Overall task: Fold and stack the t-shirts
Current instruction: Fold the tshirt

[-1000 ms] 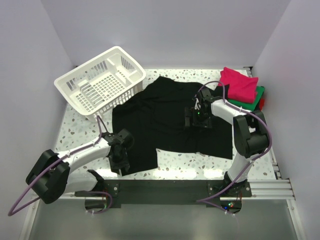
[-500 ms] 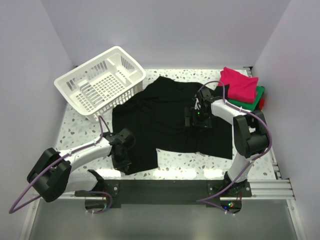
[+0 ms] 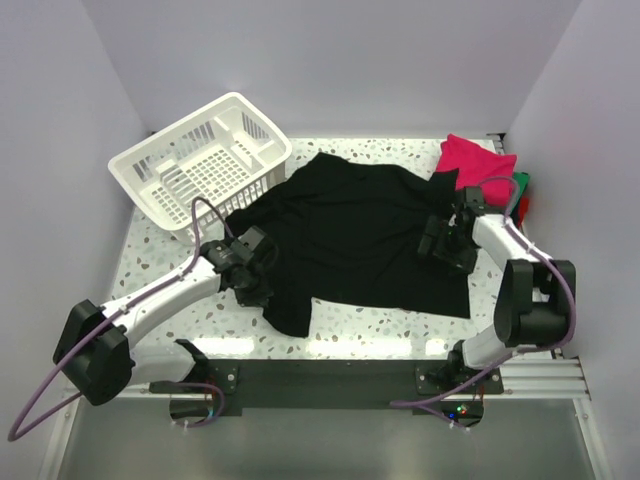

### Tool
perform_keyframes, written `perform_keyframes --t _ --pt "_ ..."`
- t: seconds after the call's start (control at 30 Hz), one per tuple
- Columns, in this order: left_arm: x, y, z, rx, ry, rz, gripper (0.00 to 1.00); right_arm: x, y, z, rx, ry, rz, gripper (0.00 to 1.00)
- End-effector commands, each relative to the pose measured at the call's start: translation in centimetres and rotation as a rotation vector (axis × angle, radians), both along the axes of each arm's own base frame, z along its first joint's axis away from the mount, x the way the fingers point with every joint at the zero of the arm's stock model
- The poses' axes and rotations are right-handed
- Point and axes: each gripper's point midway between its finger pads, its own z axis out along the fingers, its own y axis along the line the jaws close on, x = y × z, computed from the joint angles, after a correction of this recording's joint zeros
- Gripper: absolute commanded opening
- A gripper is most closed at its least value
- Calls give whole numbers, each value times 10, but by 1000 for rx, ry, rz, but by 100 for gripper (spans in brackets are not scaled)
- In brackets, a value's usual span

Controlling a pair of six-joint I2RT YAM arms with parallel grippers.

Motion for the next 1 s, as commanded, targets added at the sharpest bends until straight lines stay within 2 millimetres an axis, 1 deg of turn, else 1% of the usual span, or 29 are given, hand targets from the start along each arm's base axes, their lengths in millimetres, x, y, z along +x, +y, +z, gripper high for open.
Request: perform_keyframes --t 0.0,0.03,0.07,0.1,0.17,0.2,0.23,0.3,0.33,0.37,0.5,0.63,0.67,0.8,0.97 --pt "19 -4 9 5 -67 -48 0 -29 -32 12 -75 44 -147 96" --pt "23 -6 11 -8 -79 -48 0 -38 -51 14 -109 62 -214 96" --pt "24 -5 10 -11 -81 -50 0 -47 -58 12 -120 76 -248 96" --pt "27 -4 10 -16 -89 -62 0 -52 -72 16 -138 67 -303 94" --pt "31 -2 10 -38 -92 -50 0 -67 -85 15 -163 115 -346 91" --pt "33 0 11 -42 -94 -54 0 -72 -92 14 -167 133 -370 87" --pt "35 1 12 -54 -96 -44 0 -81 -94 10 -172 179 -376 85" --pt "38 1 15 -68 -107 -55 0 -88 -100 5 -179 217 -411 80" --pt "40 4 15 -70 -109 -47 0 -89 -101 3 -178 227 -423 77" --pt "39 1 17 -91 -101 -56 0 -90 -101 3 -178 229 -435 75" --pt "42 7 14 -95 -91 -69 0 -93 -102 2 -180 253 -484 70" --pt "44 4 10 -108 -69 -86 0 -105 -94 -8 -157 306 -508 63" --pt "44 3 8 -108 -58 -87 0 -105 -93 -9 -151 312 -518 62" --pt "44 2 6 -113 -47 -81 0 -108 -93 -14 -157 344 -530 62" --pt "36 3 -2 -120 -17 -66 0 -115 -90 -27 -154 379 -554 60"
